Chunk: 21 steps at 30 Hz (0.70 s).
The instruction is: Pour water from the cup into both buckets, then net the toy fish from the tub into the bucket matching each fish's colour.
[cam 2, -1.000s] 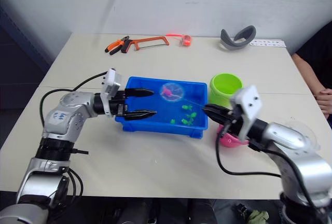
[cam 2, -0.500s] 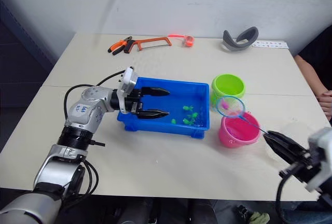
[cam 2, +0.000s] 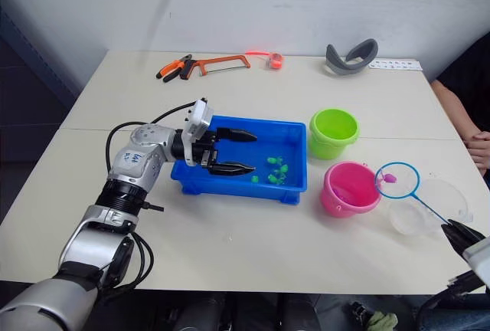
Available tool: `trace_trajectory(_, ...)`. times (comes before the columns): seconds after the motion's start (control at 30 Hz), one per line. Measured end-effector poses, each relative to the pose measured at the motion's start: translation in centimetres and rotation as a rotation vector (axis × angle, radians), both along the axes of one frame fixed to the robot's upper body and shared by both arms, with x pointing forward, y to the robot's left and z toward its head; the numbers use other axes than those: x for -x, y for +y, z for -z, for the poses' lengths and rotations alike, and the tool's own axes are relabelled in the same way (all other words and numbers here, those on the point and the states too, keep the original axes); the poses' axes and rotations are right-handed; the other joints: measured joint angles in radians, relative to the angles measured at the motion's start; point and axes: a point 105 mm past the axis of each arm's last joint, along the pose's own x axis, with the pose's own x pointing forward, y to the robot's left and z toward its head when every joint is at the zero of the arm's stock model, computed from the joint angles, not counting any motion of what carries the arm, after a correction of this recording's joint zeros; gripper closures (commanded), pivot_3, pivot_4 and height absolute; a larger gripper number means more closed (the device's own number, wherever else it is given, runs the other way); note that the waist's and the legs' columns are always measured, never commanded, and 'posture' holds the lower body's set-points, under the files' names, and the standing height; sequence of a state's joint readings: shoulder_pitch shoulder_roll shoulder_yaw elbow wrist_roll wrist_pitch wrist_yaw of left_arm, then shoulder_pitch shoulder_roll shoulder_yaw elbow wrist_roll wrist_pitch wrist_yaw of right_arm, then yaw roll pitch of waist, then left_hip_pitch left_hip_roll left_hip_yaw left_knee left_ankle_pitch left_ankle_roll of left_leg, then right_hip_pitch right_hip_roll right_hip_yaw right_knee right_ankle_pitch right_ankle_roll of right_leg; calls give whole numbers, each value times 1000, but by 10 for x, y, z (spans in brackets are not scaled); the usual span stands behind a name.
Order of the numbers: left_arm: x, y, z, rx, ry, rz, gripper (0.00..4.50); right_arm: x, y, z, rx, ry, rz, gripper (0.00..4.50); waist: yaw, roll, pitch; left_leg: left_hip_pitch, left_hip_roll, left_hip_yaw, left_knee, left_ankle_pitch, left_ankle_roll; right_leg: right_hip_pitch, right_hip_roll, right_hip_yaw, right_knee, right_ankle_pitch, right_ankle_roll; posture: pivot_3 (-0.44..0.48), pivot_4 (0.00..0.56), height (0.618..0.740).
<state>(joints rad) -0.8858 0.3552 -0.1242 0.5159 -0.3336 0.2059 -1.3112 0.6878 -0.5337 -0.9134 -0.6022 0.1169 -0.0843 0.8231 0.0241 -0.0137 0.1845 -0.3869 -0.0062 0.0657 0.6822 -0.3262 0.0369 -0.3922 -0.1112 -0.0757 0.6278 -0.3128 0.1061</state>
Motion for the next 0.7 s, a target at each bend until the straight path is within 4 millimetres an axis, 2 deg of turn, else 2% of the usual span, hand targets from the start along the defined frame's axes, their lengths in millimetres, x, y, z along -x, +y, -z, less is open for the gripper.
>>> trace_trajectory(0.2, 0, -1, 1, -3, 3, 2, 21, -6, 2, -4, 292, -40, -78, 4500, 2, 0, 0, 0, 0, 0, 0, 0, 0, 0, 0, 0, 0, 0, 0, 0, 150, 740)
trace_trajectory(0.47, 0, -1, 1, -3, 3, 1, 21, -15, 19, -10, 711, -107, -284, 4500, 1, 0, 0, 0, 0, 0, 0, 0, -1, 1, 0, 0, 0, 0, 0, 0, 150, 740)
trace_trajectory(0.57, 0, -1, 1, -2, 2, -1, 21, -14, 18, -10, 769, -130, -300, 4500, 2, 0, 0, 0, 0, 0, 0, 0, -1, 1, 0, 0, 0, 0, 0, 0, 150, 740)
trace_trajectory(0.7, 0, -1, 1, -1, 2, -3, 21, -14, 22, -19, 835, -192, -327, 4500, 0, 0, 0, 1, 0, 0, 1, 1, -1, 1, 0, 0, 0, 0, 0, 0, 150, 740)
